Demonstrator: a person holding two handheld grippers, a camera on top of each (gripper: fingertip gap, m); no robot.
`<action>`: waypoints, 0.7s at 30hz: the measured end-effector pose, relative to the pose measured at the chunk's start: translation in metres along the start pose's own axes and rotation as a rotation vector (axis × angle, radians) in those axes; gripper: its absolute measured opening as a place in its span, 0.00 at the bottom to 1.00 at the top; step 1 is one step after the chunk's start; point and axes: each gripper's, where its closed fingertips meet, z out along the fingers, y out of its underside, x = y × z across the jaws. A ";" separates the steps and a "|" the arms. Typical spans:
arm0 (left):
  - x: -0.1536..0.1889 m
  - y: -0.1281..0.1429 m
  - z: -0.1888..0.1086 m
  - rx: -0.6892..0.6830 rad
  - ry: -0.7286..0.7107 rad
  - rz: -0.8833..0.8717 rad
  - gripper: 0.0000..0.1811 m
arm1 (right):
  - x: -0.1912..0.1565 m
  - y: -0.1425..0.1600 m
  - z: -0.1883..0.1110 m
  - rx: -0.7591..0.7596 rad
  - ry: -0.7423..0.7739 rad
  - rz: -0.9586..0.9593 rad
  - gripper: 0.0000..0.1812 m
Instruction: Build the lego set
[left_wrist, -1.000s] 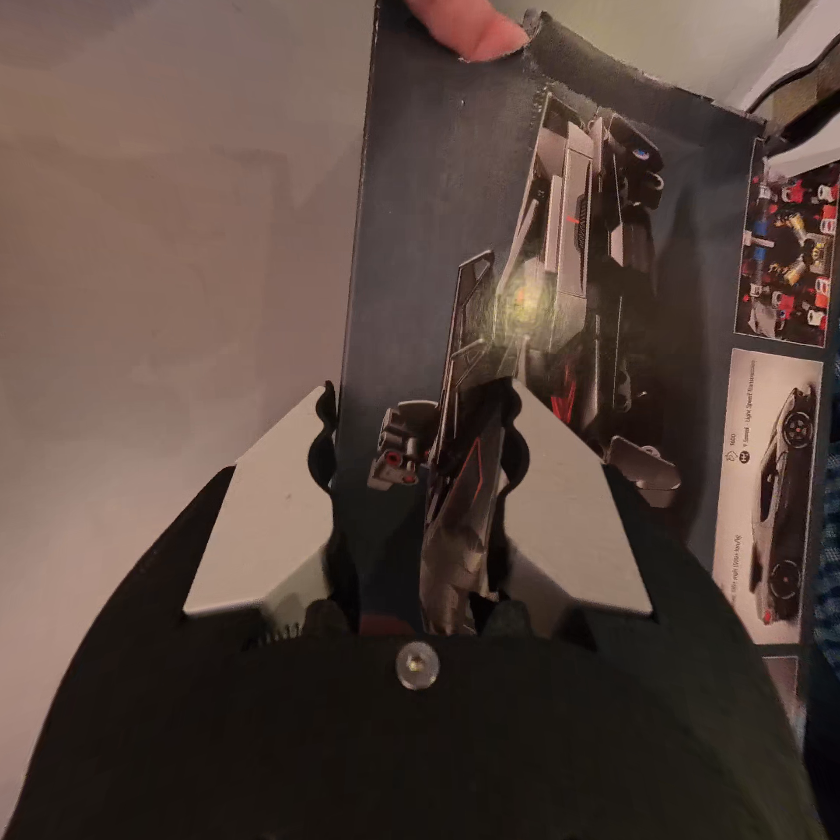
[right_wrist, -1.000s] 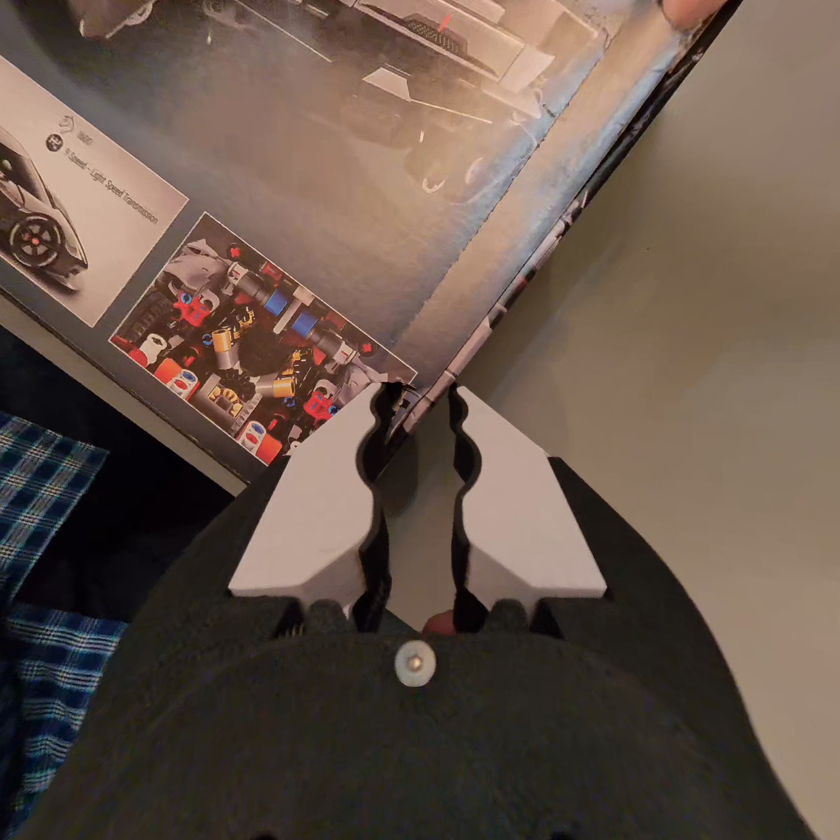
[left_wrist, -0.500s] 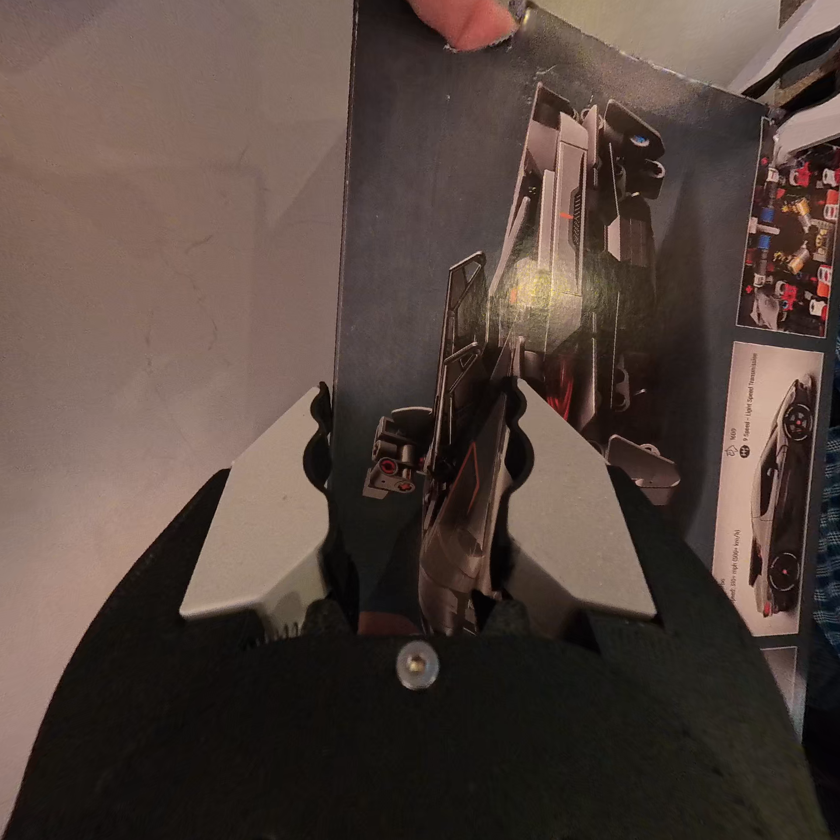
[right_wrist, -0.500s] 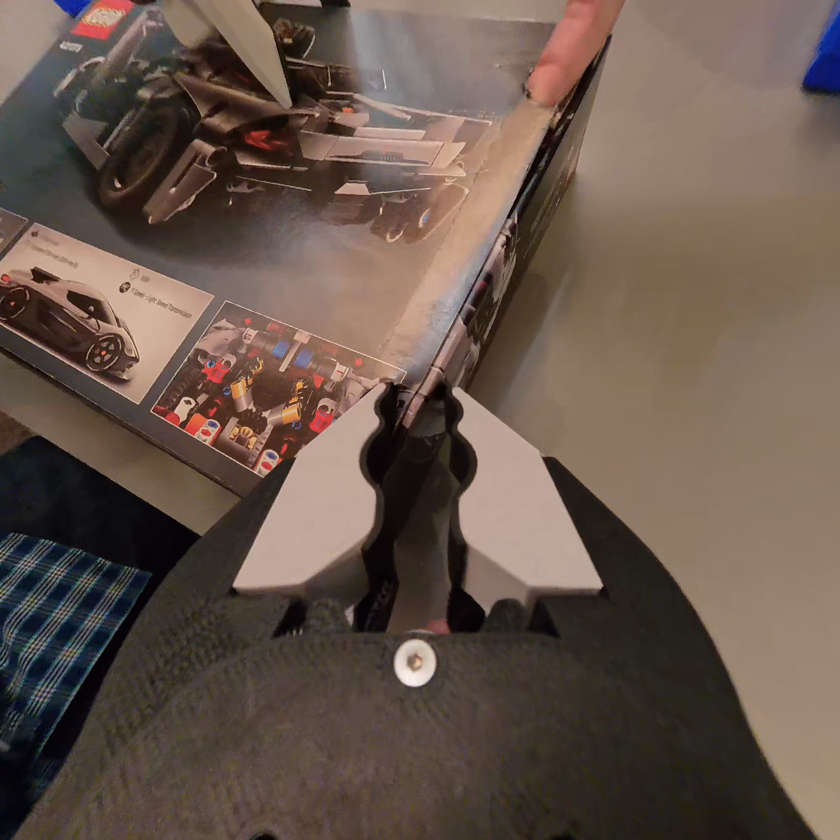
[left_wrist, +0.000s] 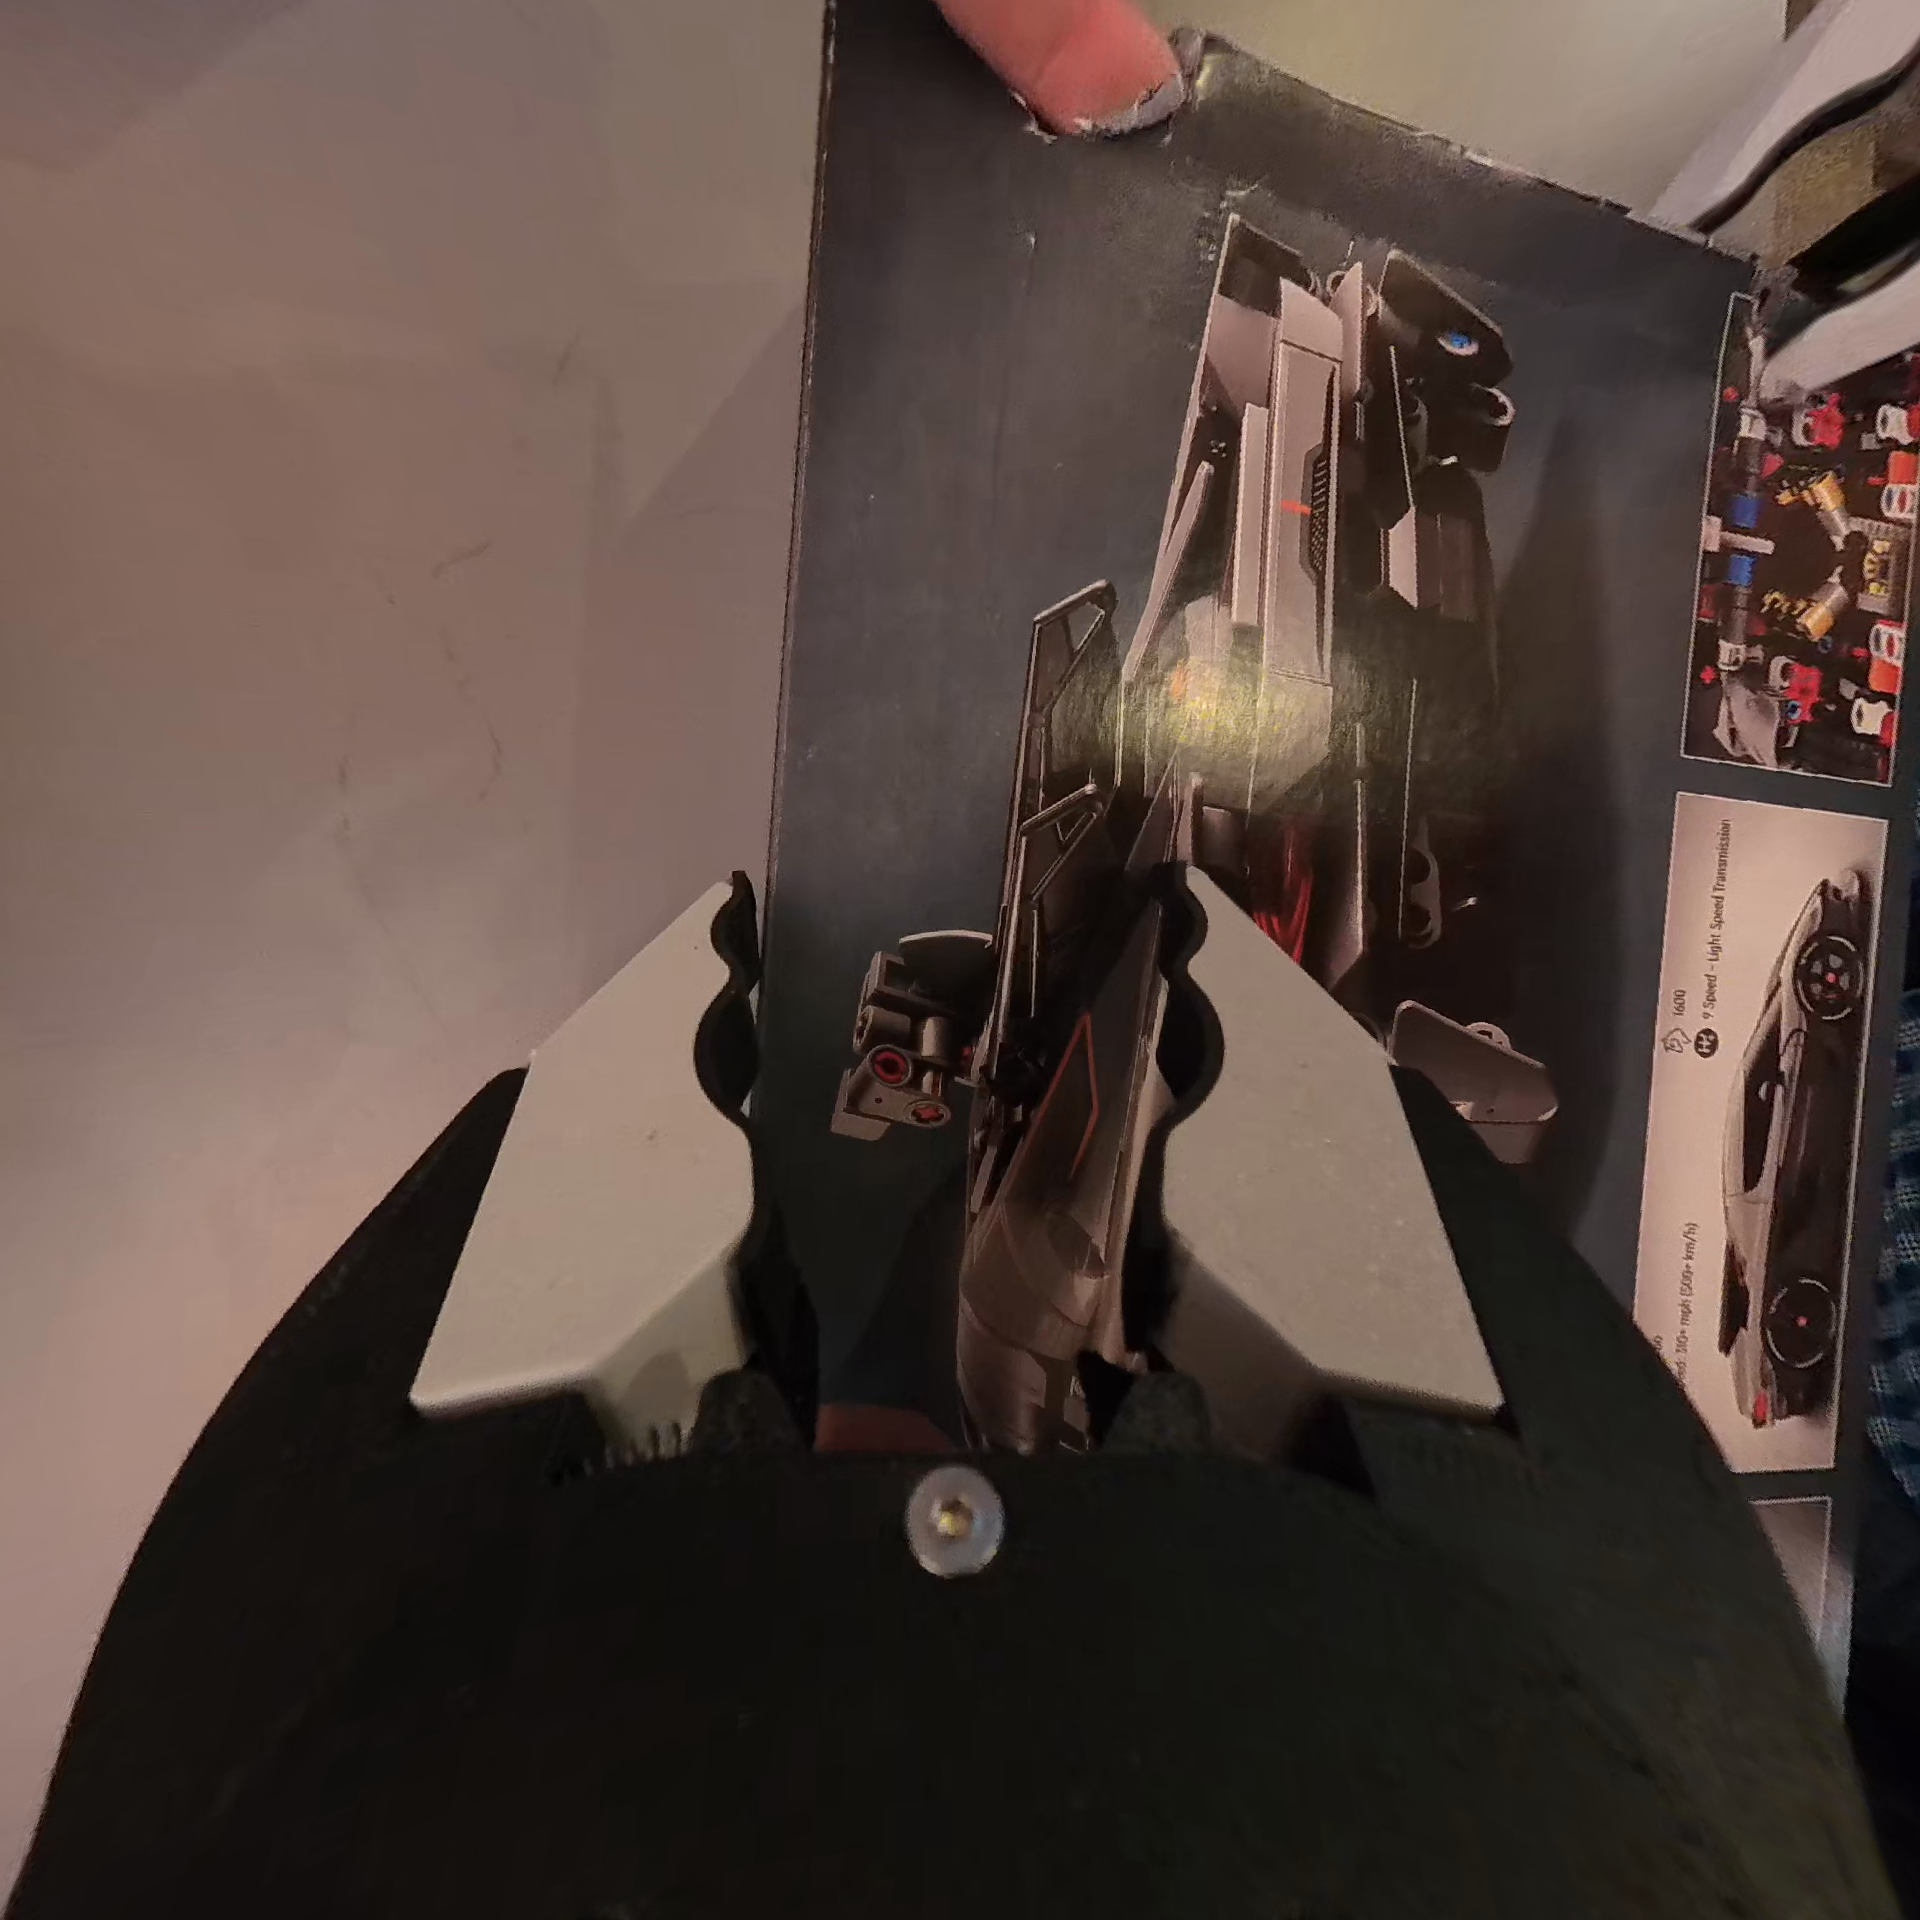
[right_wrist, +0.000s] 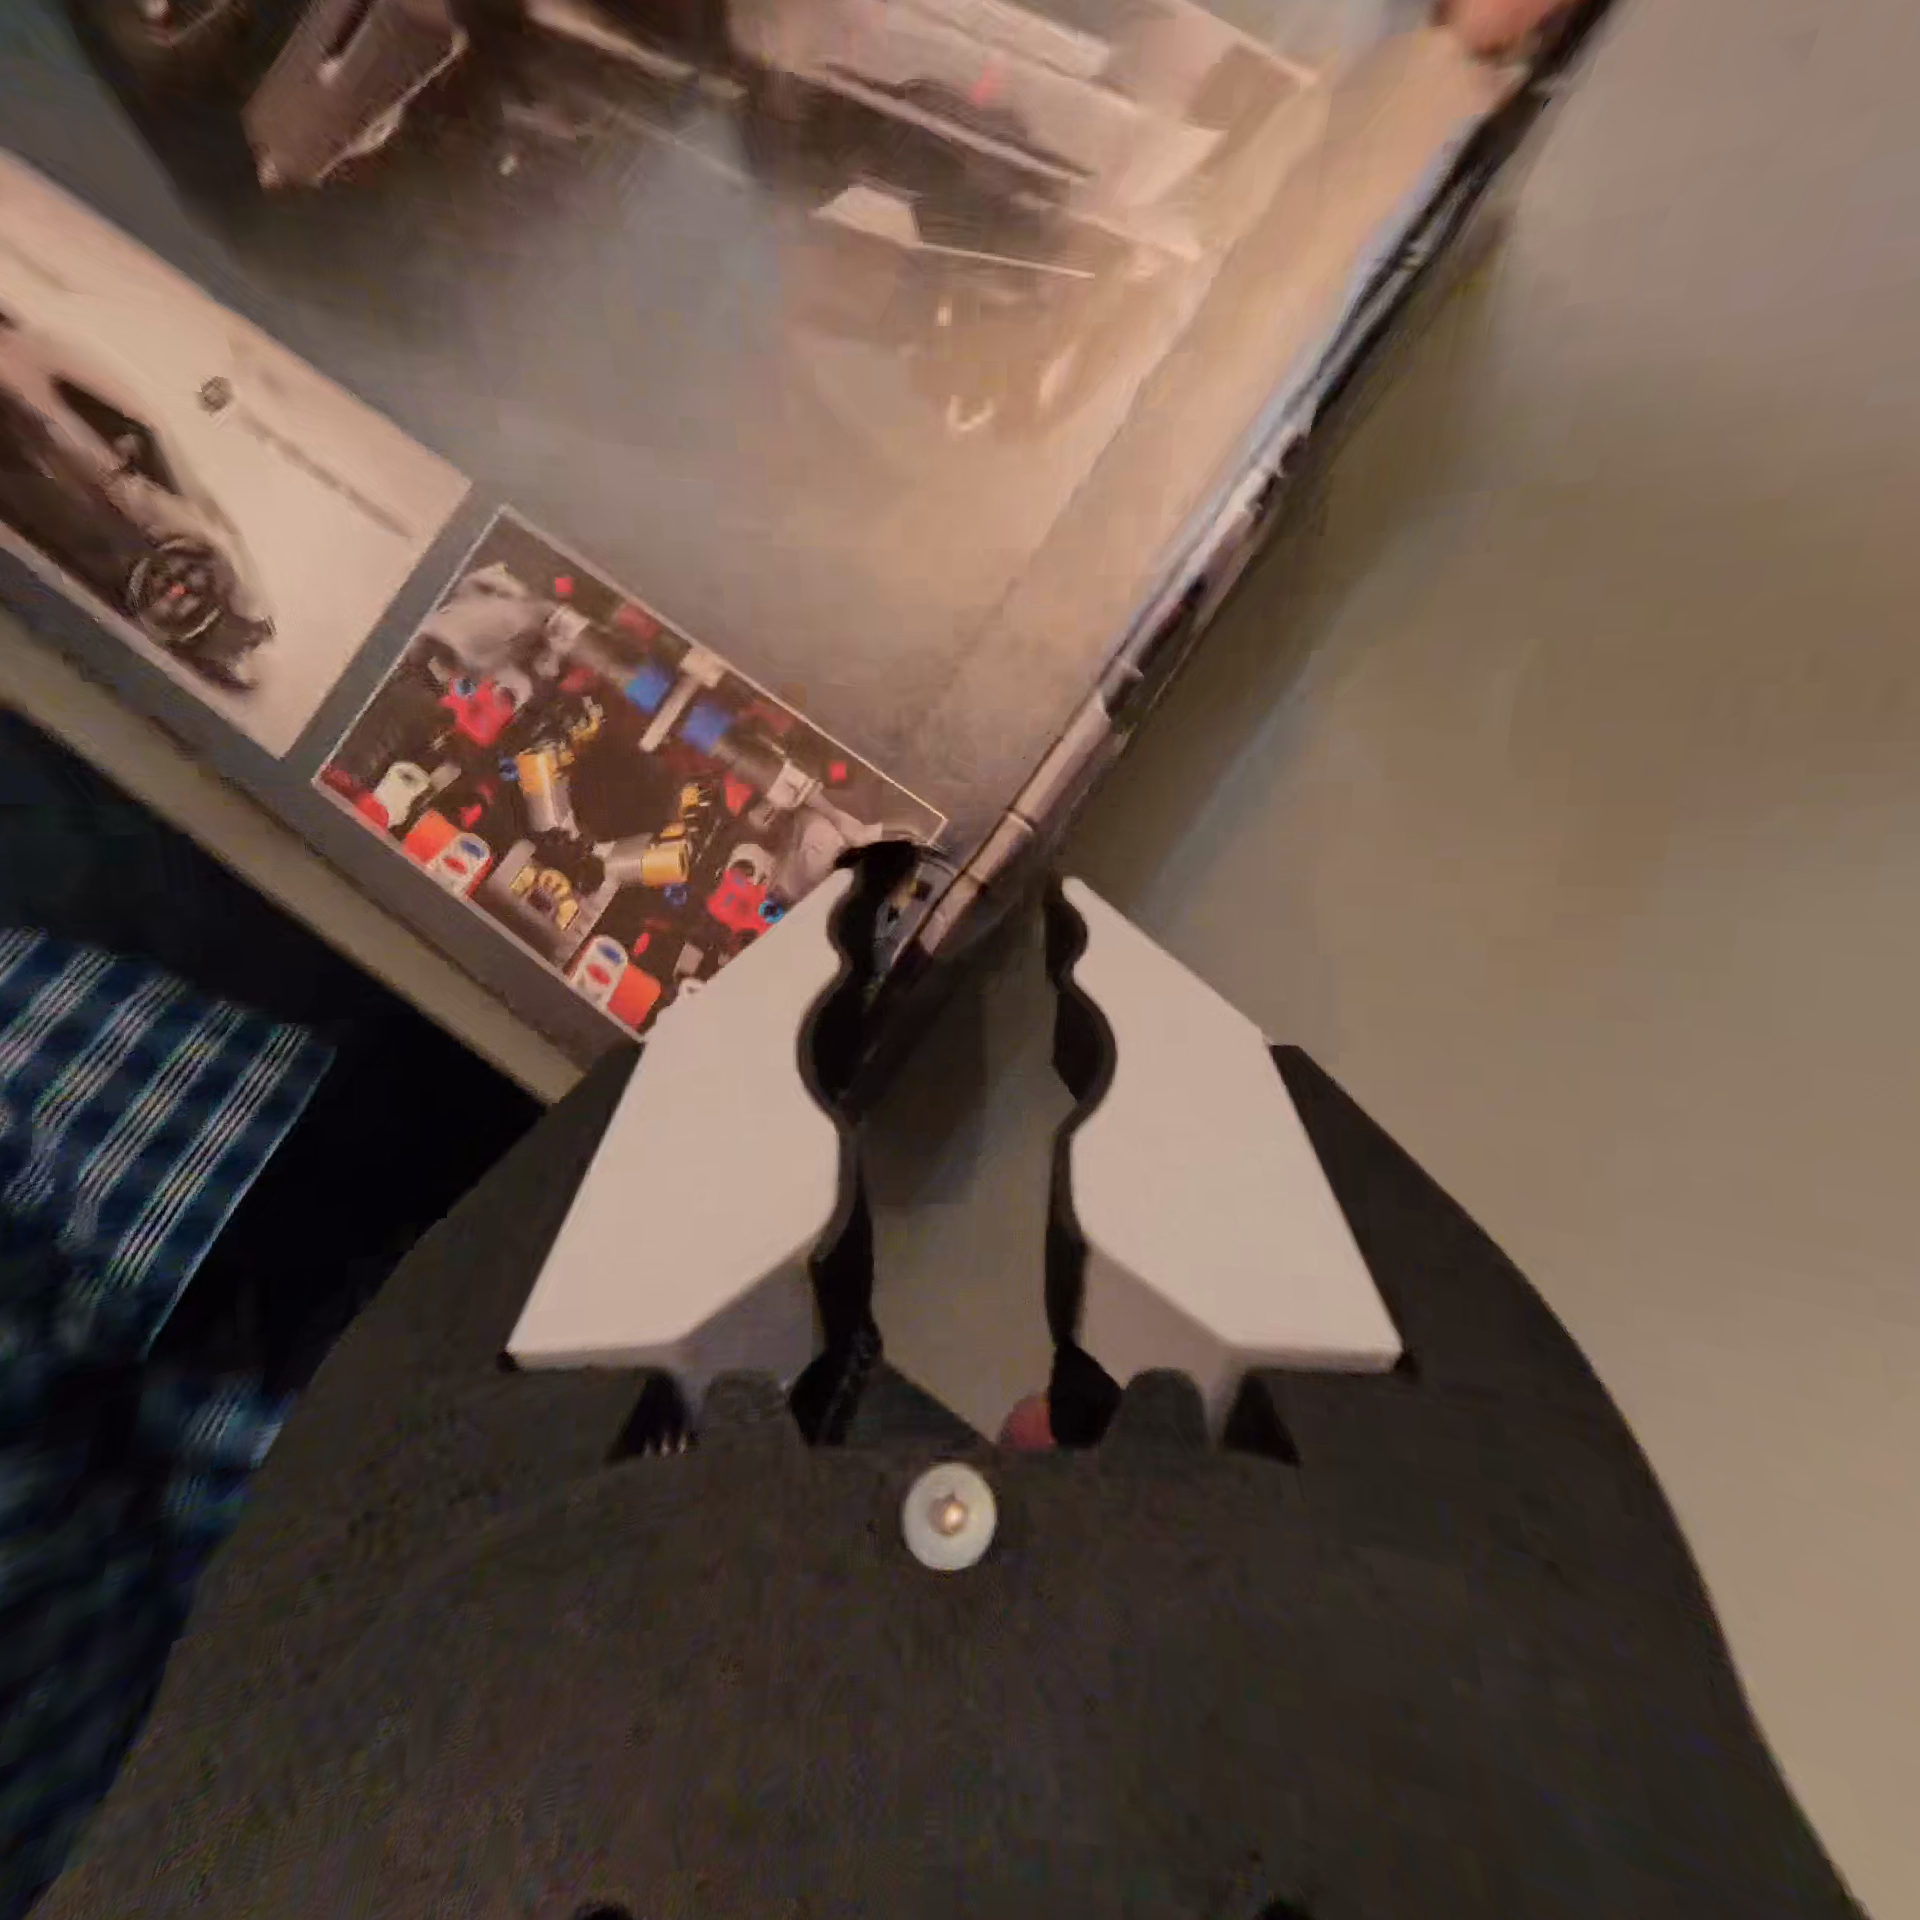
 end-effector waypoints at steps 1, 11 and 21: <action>0.000 0.000 0.001 0.003 0.007 -0.001 0.42 | -0.001 0.001 -0.003 -0.035 -0.015 -0.039 0.18; 0.005 0.000 0.006 0.030 0.057 -0.027 0.42 | 0.006 0.003 0.006 -0.184 0.113 -0.094 0.12; 0.007 0.002 0.005 0.047 0.062 -0.023 0.42 | 0.008 -0.007 0.005 0.060 0.130 0.015 0.09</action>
